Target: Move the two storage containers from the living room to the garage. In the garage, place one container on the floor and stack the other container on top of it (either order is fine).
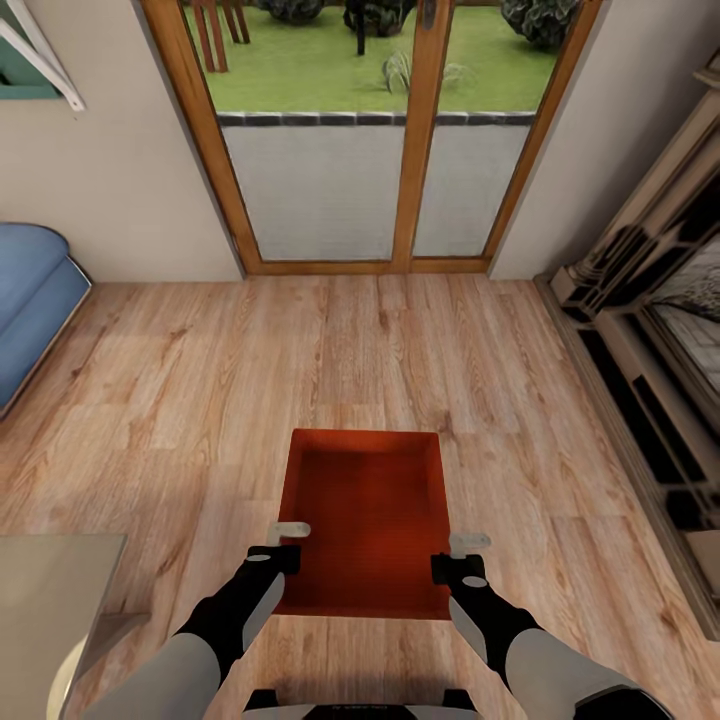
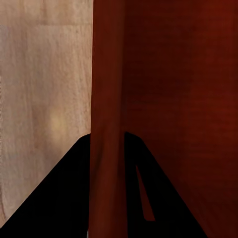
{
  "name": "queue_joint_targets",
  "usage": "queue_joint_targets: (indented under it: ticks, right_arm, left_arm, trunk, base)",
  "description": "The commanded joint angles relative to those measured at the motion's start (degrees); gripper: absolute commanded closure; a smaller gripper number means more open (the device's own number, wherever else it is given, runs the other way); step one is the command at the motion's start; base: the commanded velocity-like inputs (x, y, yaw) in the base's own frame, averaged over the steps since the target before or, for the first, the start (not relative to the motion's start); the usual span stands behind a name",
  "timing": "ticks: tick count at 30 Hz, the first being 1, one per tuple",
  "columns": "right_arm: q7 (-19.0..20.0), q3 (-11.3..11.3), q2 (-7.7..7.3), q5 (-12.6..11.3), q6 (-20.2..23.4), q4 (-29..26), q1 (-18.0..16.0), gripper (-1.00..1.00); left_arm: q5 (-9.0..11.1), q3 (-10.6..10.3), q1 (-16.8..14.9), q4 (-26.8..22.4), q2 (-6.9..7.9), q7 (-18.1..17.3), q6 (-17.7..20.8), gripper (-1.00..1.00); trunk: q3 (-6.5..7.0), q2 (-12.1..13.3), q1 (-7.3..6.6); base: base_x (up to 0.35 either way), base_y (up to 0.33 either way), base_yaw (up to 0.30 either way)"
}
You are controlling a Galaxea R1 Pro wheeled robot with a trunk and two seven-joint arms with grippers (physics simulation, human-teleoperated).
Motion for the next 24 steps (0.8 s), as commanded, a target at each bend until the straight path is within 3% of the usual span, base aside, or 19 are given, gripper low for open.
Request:
queue_joint_targets:
  ticks: [1, 13, 24]
  right_arm:
    - [-0.1, 0.1, 0.02, 0.1, -2.0, -1.1, 0.0, 1.0]
    - [0.0, 0.0, 0.13, 0.1, -2.0, -1.2, 0.0, 1.0]
    - [0.1, 0.0, 0.03, 0.0, -1.6, -1.2, 0.0, 1.0]
  left_arm:
    - [1.4, -0.3, 0.0, 0.1, -0.02, 0.7, 0.3, 1.0]
    - [1.4, -0.3, 0.0, 0.0, -0.08, 0.7, 0.2, 1.0]
    - [1.4, -0.3, 0.0, 0.0, -0.1, 0.7, 0.3, 1.0]
  trunk:
    - [0.15, 0.4, -0.22]
    - [2.33, 5.2, -2.86]
    - [5.14, 9.6, -5.27]
  base:
    - [0.0, 0.0, 0.0]
    - [0.0, 0.0, 0.0]
    - [0.0, 0.0, 0.0]
